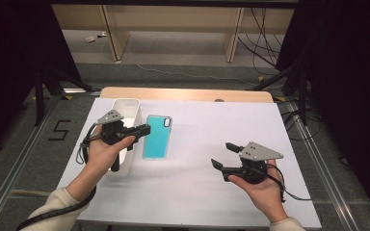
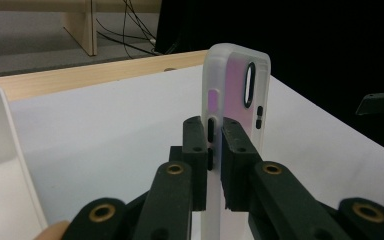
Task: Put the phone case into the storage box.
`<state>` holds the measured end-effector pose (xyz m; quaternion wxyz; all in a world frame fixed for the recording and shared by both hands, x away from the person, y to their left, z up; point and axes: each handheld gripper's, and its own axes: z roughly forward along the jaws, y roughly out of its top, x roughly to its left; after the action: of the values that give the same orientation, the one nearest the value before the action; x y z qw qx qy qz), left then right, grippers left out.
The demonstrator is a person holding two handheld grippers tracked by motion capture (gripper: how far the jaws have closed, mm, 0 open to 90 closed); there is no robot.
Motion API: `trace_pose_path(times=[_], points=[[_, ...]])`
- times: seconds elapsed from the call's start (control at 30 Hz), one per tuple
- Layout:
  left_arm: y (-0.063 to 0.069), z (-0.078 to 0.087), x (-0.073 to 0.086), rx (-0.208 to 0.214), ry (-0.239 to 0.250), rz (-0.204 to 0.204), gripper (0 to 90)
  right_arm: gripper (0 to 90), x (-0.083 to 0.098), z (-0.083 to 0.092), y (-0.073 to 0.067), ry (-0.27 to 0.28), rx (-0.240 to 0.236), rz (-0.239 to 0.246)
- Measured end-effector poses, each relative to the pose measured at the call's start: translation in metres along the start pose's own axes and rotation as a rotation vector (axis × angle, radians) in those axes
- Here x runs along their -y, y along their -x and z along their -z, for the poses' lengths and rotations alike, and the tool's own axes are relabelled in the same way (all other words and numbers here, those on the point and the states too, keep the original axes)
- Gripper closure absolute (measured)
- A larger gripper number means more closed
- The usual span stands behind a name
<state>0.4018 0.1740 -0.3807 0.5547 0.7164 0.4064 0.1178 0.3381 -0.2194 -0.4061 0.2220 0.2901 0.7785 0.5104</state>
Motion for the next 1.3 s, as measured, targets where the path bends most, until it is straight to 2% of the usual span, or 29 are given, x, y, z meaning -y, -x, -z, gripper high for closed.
trace_pose_path(times=[0.03, 0.07, 0.3, 0.43, 0.57, 0.6, 0.63, 0.73, 0.83, 0.87, 0.93, 0.97, 1.0, 1.1, 1.17, 1.3], points=[[-0.001, 0.001, -0.001, 0.002, 0.001, -0.008, 82.4, 26.2, 0.001, 0.002, 0.001, -0.001, -0.001, -0.008], [-0.001, 0.002, -0.001, -0.002, 0.001, -0.004, 82.4, 26.1, 0.002, 0.002, 0.002, 0.014, 0.013, -0.010], [-0.006, 0.009, -0.005, -0.015, 0.022, -0.001, 82.4, 26.0, 0.008, 0.010, 0.007, 0.019, 0.039, -0.038], [-0.008, 0.013, -0.007, -0.027, 0.029, 0.000, 82.4, 25.6, 0.010, 0.014, 0.008, 0.013, 0.037, -0.058], [-0.011, 0.015, -0.010, -0.033, 0.042, -0.004, 82.4, 24.9, 0.012, 0.016, 0.010, 0.021, 0.054, -0.045], [-0.011, 0.016, -0.011, -0.035, 0.044, -0.004, 82.4, 24.8, 0.012, 0.018, 0.009, 0.007, 0.046, -0.065], [-0.011, 0.017, -0.012, -0.034, 0.047, -0.007, 82.4, 24.7, 0.013, 0.018, 0.010, 0.021, 0.056, -0.051], [-0.013, 0.019, -0.013, -0.039, 0.053, -0.011, 82.4, 24.3, 0.015, 0.019, 0.009, 0.013, 0.057, -0.069], [-0.014, 0.022, -0.014, -0.047, 0.059, -0.012, 82.4, 23.9, 0.016, 0.019, 0.010, 0.023, 0.058, -0.059], [-0.015, 0.022, -0.014, -0.048, 0.062, -0.009, 82.4, 23.7, 0.016, 0.020, 0.009, 0.014, 0.064, -0.074], [-0.016, 0.024, -0.015, -0.051, 0.066, -0.011, 82.4, 23.6, 0.017, 0.019, 0.010, 0.036, 0.072, -0.058], [-0.016, 0.025, -0.015, -0.053, 0.069, -0.006, 82.4, 23.5, 0.017, 0.021, 0.010, 0.025, 0.074, -0.058], [-0.017, 0.025, -0.015, -0.054, 0.068, -0.009, 82.4, 23.4, 0.017, 0.021, 0.009, 0.014, 0.068, -0.077], [-0.018, 0.026, -0.016, -0.059, 0.072, -0.010, 82.4, 22.7, 0.018, 0.022, 0.009, 0.007, 0.067, -0.079], [-0.018, 0.027, -0.017, -0.060, 0.072, -0.013, 82.4, 22.5, 0.020, 0.021, 0.010, 0.024, 0.080, -0.065], [-0.019, 0.028, -0.018, -0.063, 0.075, -0.016, 82.4, 22.2, 0.020, 0.021, 0.009, 0.009, 0.073, -0.085]])
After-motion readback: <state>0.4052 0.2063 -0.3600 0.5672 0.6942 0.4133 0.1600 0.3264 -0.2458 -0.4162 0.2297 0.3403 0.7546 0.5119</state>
